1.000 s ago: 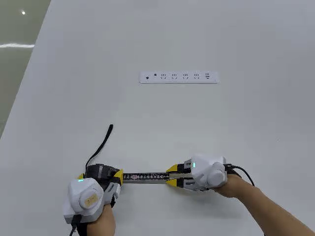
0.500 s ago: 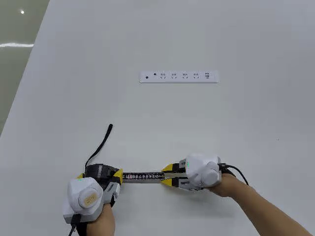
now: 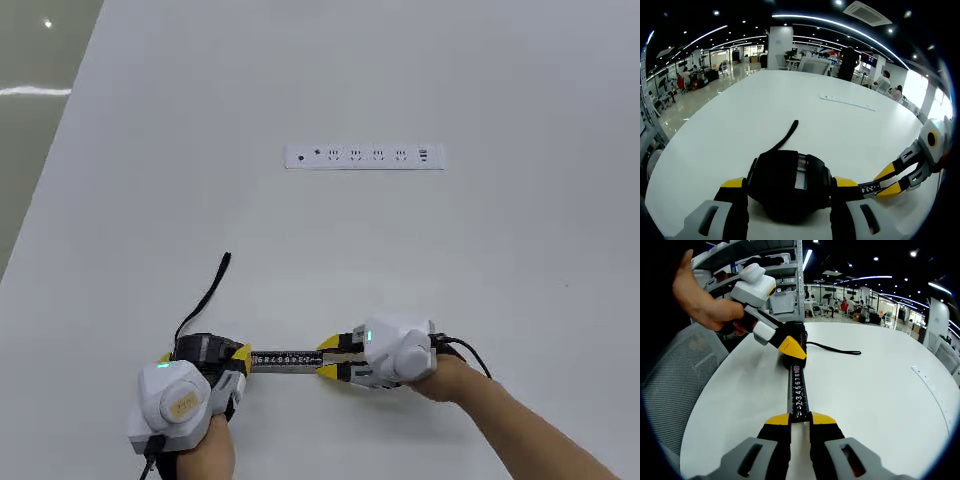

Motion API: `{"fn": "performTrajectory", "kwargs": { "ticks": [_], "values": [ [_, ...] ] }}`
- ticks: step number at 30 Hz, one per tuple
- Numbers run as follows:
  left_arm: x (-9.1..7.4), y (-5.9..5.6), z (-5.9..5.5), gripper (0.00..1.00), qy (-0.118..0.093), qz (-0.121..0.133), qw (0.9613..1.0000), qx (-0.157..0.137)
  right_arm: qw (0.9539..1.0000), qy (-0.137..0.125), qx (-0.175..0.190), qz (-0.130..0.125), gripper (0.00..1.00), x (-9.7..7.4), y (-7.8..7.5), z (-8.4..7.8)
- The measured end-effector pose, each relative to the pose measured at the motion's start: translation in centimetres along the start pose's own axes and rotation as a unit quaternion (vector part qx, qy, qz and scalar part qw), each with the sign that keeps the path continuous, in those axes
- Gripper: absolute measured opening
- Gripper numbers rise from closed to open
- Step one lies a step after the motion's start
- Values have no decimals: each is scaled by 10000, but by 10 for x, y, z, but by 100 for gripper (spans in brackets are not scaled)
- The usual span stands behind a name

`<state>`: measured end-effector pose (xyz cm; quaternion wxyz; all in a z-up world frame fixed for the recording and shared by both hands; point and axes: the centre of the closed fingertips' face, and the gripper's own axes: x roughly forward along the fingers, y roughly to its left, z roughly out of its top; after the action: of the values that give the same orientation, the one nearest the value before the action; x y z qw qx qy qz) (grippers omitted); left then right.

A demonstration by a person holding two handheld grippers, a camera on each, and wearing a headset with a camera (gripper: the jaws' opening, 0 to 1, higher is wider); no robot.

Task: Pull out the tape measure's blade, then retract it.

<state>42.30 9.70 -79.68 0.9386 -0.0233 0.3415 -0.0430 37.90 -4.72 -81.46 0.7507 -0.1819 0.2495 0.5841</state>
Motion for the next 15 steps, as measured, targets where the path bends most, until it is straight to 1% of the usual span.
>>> {"fn": "performTrajectory", "kwargs": {
  "ticks": [8,15],
  "values": [
    [0,0,1,63,-4,-12,10000,-44,10000,-46,-2,2,12,10,0,7],
    [-1,1,1,63,2,-20,10000,-62,10000,-98,5,11,12,22,2,15]
  ]
}}
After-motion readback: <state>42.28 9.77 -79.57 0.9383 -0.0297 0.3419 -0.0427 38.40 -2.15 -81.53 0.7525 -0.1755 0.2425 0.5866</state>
